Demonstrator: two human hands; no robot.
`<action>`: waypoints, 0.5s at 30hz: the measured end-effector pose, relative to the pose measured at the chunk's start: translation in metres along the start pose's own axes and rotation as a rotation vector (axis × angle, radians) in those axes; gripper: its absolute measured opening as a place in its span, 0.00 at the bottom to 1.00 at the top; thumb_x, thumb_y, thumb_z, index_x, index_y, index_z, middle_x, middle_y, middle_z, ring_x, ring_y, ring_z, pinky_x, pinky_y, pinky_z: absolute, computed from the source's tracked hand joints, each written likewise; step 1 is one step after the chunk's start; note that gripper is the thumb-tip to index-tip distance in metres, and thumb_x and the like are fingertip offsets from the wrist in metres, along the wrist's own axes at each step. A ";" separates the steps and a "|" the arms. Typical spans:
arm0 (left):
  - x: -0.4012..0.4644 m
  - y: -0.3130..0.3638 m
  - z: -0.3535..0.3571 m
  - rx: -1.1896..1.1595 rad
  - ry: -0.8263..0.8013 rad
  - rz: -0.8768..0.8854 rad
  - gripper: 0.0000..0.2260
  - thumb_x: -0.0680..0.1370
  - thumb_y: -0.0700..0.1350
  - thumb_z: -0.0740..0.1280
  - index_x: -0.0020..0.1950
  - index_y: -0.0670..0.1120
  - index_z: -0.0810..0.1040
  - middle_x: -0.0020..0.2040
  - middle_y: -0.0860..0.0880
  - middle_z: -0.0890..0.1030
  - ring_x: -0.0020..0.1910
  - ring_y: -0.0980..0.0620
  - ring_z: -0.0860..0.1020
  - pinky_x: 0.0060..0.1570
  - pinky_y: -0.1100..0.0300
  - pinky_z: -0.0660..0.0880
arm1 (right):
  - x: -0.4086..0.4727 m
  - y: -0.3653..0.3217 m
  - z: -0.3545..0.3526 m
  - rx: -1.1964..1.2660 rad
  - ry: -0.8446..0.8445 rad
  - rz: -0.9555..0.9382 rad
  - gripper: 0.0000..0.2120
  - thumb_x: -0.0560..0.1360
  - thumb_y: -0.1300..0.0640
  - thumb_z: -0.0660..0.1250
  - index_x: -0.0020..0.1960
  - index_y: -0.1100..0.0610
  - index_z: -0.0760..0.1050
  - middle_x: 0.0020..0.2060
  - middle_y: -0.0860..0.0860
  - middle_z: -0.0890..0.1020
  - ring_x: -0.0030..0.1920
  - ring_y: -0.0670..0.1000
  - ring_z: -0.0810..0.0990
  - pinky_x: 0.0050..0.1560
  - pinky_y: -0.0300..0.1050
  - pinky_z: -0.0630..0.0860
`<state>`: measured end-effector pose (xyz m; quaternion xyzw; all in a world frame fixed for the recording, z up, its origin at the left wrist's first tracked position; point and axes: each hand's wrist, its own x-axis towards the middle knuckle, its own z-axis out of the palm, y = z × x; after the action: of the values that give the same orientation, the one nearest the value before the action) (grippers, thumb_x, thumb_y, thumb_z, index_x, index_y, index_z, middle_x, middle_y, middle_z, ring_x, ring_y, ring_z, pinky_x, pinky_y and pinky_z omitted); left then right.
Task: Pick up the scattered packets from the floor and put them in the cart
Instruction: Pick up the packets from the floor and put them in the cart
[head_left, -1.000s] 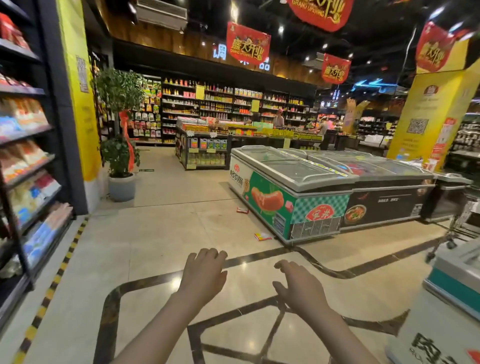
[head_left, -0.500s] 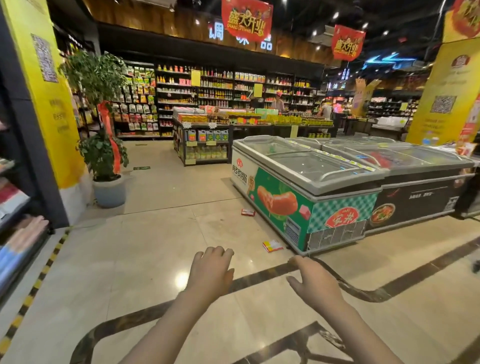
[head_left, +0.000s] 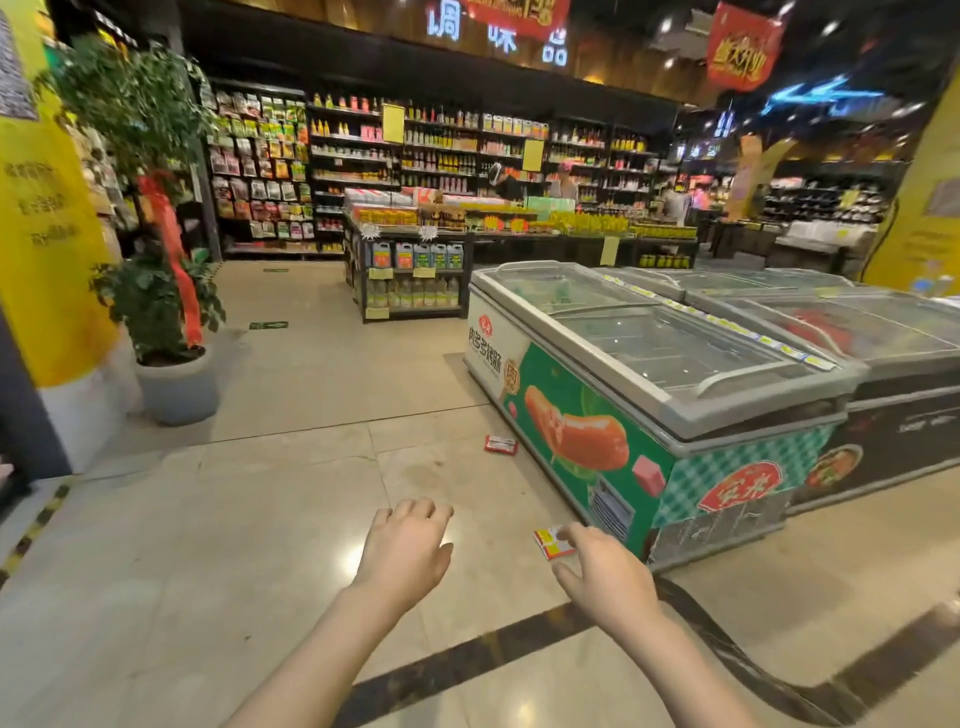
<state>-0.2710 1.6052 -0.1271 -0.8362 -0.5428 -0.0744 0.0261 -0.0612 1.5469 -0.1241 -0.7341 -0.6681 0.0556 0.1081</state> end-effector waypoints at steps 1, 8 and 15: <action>0.028 -0.007 0.009 -0.005 0.003 0.010 0.19 0.80 0.51 0.56 0.70 0.50 0.64 0.67 0.50 0.70 0.68 0.49 0.66 0.63 0.57 0.62 | 0.028 0.003 0.003 -0.004 -0.002 0.004 0.17 0.78 0.48 0.59 0.66 0.49 0.67 0.62 0.47 0.76 0.62 0.49 0.74 0.54 0.44 0.73; 0.229 -0.050 0.048 -0.084 -0.001 0.069 0.18 0.79 0.49 0.59 0.68 0.48 0.68 0.65 0.48 0.73 0.66 0.47 0.69 0.63 0.56 0.63 | 0.221 0.023 0.021 -0.005 -0.042 0.064 0.17 0.78 0.49 0.59 0.66 0.50 0.67 0.63 0.47 0.75 0.63 0.49 0.73 0.54 0.43 0.72; 0.417 -0.080 0.102 0.010 -0.081 0.153 0.18 0.80 0.50 0.56 0.69 0.48 0.65 0.66 0.48 0.70 0.67 0.48 0.67 0.64 0.56 0.63 | 0.400 0.062 0.050 -0.005 -0.100 0.137 0.19 0.78 0.50 0.59 0.68 0.51 0.66 0.63 0.49 0.75 0.63 0.51 0.73 0.55 0.46 0.73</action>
<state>-0.1675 2.0276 -0.1674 -0.8773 -0.4784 -0.0357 0.0137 0.0277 1.9435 -0.1618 -0.7747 -0.6209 0.0979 0.0688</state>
